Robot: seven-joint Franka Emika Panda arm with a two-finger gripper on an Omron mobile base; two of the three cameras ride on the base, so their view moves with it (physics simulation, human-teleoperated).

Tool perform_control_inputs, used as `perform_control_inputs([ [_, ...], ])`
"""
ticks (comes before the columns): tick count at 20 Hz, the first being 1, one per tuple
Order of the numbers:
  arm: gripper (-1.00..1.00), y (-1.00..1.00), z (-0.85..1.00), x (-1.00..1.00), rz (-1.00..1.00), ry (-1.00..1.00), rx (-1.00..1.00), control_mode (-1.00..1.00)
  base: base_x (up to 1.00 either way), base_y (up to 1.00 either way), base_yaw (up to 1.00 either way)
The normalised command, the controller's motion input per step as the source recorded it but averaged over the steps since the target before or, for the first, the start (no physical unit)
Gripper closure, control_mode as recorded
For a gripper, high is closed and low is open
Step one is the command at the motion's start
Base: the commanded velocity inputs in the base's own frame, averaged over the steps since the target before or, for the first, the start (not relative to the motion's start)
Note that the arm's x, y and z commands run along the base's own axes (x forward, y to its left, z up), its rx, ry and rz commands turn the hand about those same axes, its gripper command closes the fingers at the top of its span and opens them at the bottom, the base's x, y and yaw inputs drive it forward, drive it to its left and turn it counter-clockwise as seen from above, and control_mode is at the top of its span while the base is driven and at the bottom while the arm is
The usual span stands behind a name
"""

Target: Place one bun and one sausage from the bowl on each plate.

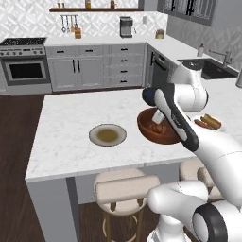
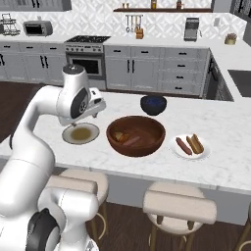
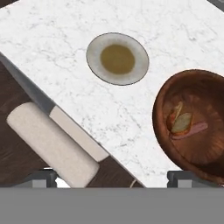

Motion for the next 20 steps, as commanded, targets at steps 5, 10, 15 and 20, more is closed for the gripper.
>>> perform_control_inputs([
  [5, -1.0, -0.39, 0.0, 0.62, -0.35, 0.18, 0.09, -1.0, 0.0, 0.0, 0.0],
  [10, -1.0, -0.86, -0.36, 0.88, -0.29, 0.4, 0.19, -1.0, 0.0, 0.0, 0.0],
  [15, -1.0, -0.62, -0.71, 0.92, -0.09, 0.38, 0.16, -1.0, 0.0, 0.0, 0.0],
  [20, -1.0, -0.15, -0.72, 1.0, 0.0, 0.32, 0.03, -1.0, 0.0, 0.0, 0.0],
])
